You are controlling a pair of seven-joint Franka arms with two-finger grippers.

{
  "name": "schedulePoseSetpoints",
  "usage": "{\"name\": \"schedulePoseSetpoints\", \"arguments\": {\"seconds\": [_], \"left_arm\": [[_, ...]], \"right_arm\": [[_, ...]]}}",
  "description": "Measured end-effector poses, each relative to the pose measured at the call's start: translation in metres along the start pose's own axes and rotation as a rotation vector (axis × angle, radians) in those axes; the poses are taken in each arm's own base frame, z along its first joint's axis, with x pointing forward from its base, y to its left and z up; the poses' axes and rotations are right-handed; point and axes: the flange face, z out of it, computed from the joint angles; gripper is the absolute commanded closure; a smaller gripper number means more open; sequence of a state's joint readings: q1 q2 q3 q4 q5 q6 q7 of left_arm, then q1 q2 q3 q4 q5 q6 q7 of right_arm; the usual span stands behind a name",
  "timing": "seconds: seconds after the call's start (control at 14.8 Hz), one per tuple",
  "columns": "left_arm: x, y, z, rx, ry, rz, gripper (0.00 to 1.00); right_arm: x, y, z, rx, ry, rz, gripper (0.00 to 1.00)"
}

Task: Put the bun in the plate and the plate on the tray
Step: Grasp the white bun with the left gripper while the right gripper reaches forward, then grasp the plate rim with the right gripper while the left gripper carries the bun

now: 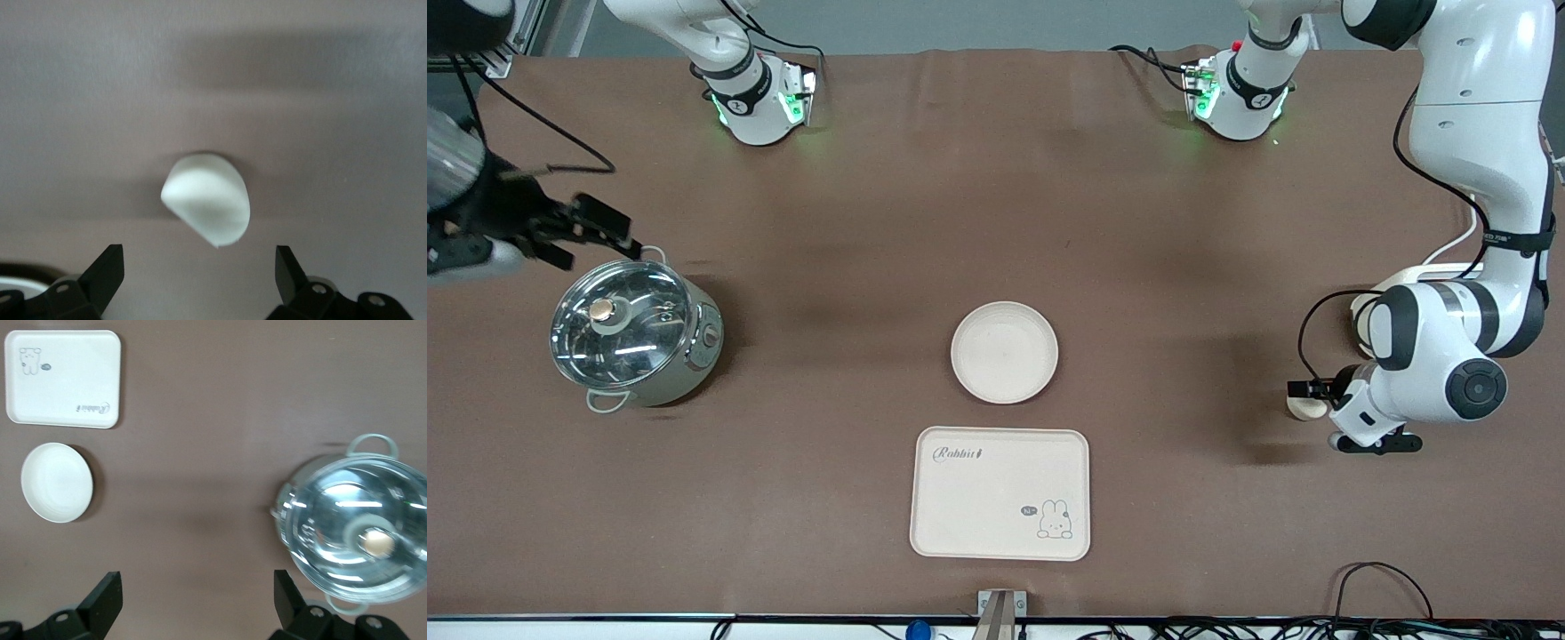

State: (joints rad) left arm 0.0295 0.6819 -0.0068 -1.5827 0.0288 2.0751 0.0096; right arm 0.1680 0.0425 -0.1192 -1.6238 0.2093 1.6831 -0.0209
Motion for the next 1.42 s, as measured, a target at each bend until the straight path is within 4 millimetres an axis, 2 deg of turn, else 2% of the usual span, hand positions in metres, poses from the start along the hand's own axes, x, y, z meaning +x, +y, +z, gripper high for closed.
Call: {"name": "schedulePoseSetpoints", "arguments": {"seconds": [0.27, 0.41, 0.54, 0.68, 0.74, 0.95, 1.02, 1.22, 1.42], "left_arm": [[0.007, -0.003, 0.005, 0.000, 0.049, -0.003, 0.00], [0.010, -0.002, 0.009, 0.000, 0.066, -0.003, 0.01], [0.011, -0.002, 0.015, -0.001, 0.068, -0.003, 0.04], [0.011, -0.003, 0.022, -0.001, 0.059, -0.004, 0.11], [0.011, -0.004, 0.025, -0.001, 0.056, -0.004, 0.19], [0.011, -0.004, 0.029, -0.002, 0.052, -0.003, 0.54], [0.011, -0.003, 0.029, -0.002, 0.051, -0.003, 0.61], [0.012, 0.001, 0.028, -0.013, 0.053, 0.000, 0.77], [0.014, 0.016, 0.015, -0.037, 0.069, 0.015, 0.81]], "right_arm": [[0.036, -0.027, 0.076, 0.063, -0.028, 0.021, 0.00], [0.047, -0.054, 0.114, 0.056, -0.035, 0.032, 0.00], [0.048, -0.085, 0.152, 0.049, -0.025, 0.041, 0.00], [0.039, -0.113, 0.186, 0.068, -0.017, 0.062, 0.00], [0.034, -0.123, 0.200, 0.083, -0.006, 0.064, 0.00], [0.012, -0.158, 0.245, 0.102, 0.039, 0.095, 0.00], [0.003, -0.172, 0.260, 0.099, 0.046, 0.104, 0.00], [-0.015, -0.206, 0.303, 0.087, 0.060, 0.129, 0.00], [-0.029, -0.236, 0.344, 0.080, 0.082, 0.194, 0.00]]}}
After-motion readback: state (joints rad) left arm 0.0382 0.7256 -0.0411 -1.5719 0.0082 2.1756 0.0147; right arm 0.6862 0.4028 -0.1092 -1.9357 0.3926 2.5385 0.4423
